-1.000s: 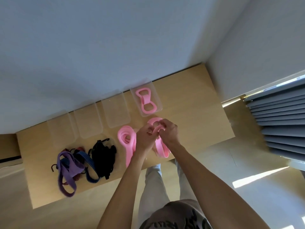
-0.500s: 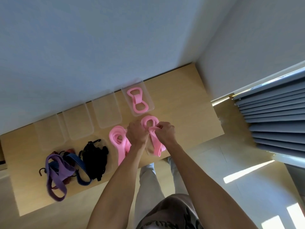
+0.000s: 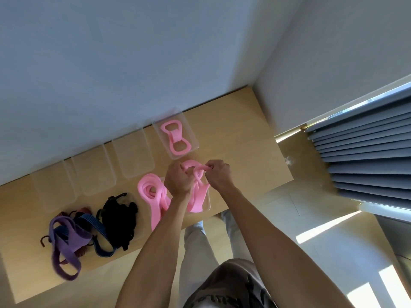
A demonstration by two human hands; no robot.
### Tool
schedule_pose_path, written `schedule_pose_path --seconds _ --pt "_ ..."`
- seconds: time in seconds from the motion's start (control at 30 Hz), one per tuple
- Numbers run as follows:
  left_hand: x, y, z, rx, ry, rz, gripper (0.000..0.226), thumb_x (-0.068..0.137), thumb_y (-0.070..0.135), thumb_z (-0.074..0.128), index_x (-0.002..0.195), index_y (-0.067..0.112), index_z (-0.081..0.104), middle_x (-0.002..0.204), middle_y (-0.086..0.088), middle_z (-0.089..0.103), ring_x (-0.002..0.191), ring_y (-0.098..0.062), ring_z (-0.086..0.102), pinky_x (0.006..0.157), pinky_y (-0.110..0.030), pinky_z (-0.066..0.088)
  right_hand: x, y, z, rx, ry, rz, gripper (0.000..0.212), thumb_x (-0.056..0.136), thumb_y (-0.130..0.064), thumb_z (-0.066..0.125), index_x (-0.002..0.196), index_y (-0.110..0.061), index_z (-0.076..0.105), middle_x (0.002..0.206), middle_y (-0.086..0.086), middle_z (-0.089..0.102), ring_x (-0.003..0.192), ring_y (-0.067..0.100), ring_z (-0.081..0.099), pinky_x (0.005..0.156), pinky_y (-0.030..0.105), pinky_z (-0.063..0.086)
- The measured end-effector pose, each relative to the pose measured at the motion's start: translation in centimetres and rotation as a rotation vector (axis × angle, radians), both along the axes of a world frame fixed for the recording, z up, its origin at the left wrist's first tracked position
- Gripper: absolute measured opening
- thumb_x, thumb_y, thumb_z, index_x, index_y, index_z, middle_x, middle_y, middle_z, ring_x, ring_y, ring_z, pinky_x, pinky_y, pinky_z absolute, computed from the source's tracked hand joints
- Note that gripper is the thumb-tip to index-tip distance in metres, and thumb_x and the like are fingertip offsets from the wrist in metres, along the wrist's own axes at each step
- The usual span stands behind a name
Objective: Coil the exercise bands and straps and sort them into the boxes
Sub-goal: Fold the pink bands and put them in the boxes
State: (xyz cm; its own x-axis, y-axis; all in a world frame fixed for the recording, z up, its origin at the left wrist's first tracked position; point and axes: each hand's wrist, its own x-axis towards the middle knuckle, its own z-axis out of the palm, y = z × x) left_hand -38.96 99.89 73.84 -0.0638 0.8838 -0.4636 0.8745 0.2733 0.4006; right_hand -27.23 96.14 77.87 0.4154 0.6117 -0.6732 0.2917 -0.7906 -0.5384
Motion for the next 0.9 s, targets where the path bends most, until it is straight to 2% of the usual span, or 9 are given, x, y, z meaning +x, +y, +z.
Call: schedule_pose_path --seconds 0.13,0.23,0.3,0.37,0.5,0.6,0.7,0.8,0.9 --pt "-1.1 0.3 0.9 -0.158 -0.353 0.363 0.024 0.079 0.009 0.071 0.101 0.003 0.066 0.093 -0.013 0.071 0.081 -0.029 0.066 0.063 -0.032 0.047 1.2 1.1 0.3 -0.009 -0.005 0.061 0.027 0.083 -0.002 0.058 0.092 -0.015 0.079 0.091 0.01 0.075 0.084 0.026 0.066 0.067 0.024 0.045" --pt "-1.7 0.5 3.0 -0.16 -0.574 0.266 0.018 0.083 0.011 0.075 0.101 0.01 0.074 0.087 -0.005 0.073 0.075 -0.015 0.065 0.061 -0.024 0.046 1.6 1.6 0.6 0.013 0.045 0.123 0.019 0.087 -0.012 0.063 0.093 -0.017 0.08 0.087 0.008 0.074 0.079 0.022 0.063 0.065 0.023 0.046" --pt "-1.6 0.6 4.9 -0.075 -0.593 0.126 0.007 0.086 0.017 0.077 0.092 0.016 0.074 0.076 0.008 0.069 0.067 -0.001 0.06 0.059 -0.015 0.043 1.7 1.7 1.4 0.082 0.1 0.081 0.019 0.085 -0.011 0.063 0.091 -0.015 0.08 0.082 0.007 0.073 0.074 0.018 0.059 0.057 0.018 0.043" --pt "-1.5 0.7 6.8 -0.005 -0.619 0.089 0.005 0.087 0.015 0.076 0.088 0.014 0.071 0.074 0.009 0.066 0.065 0.001 0.057 0.06 -0.014 0.043 1.9 1.7 2.7 0.182 0.141 0.012 0.025 0.081 -0.003 0.059 0.09 -0.012 0.081 0.081 0.008 0.074 0.072 0.014 0.057 0.056 0.015 0.04" --pt "-1.2 1.1 11.9 0.123 -0.625 0.006 0.018 0.084 0.004 0.07 0.099 0.015 0.07 0.095 0.004 0.068 0.078 -0.005 0.062 0.067 -0.017 0.05 2.4 2.7 7.1 0.325 0.172 0.004 0.033 0.077 0.002 0.058 0.093 -0.016 0.081 0.073 -0.007 0.071 0.061 -0.002 0.055 0.057 0.015 0.041" --pt "-0.7 1.2 16.3 0.259 -0.598 -0.095 0.026 0.082 0.002 0.069 0.102 0.019 0.069 0.111 0.006 0.063 0.082 -0.005 0.064 0.064 -0.014 0.05 2.8 3.9 11.8 0.392 0.148 0.119 0.028 0.076 0.002 0.059 0.085 -0.014 0.08 0.06 -0.003 0.065 0.056 0.005 0.05 0.055 0.02 0.039" --pt "-0.5 2.0 20.7 0.369 -0.622 -0.143 0.024 0.084 0.0 0.068 0.102 0.015 0.069 0.11 0.006 0.065 0.082 -0.008 0.064 0.064 -0.017 0.047 3.6 5.6 17.6 0.429 0.196 0.351 0.02 0.079 0.0 0.058 0.075 -0.01 0.076 0.061 0.005 0.063 0.057 0.008 0.049 0.06 0.024 0.042" --pt "-0.4 3.2 25.7 0.414 -0.679 -0.108 0.023 0.084 0.0 0.069 0.099 0.017 0.071 0.108 0.009 0.069 0.091 -0.009 0.064 0.075 -0.023 0.046 4.9 7.4 23.3 0.481 0.261 0.493 0.019 0.089 -0.006 0.058 0.083 -0.005 0.076 0.07 0.007 0.068 0.062 0.01 0.056 0.067 0.027 0.046" --pt "-0.3 4.2 30.8 0.415 -0.828 -0.025 0.014 0.08 0.016 0.068 0.093 0.016 0.075 0.111 0.007 0.071 0.105 -0.012 0.065 0.087 -0.029 0.05 5.7 8.0 27.8 0.62 0.333 0.47 0.022 0.095 -0.014 0.057 0.094 -0.011 0.078 0.071 -0.003 0.069 0.061 0.002 0.056 0.063 0.017 0.047"
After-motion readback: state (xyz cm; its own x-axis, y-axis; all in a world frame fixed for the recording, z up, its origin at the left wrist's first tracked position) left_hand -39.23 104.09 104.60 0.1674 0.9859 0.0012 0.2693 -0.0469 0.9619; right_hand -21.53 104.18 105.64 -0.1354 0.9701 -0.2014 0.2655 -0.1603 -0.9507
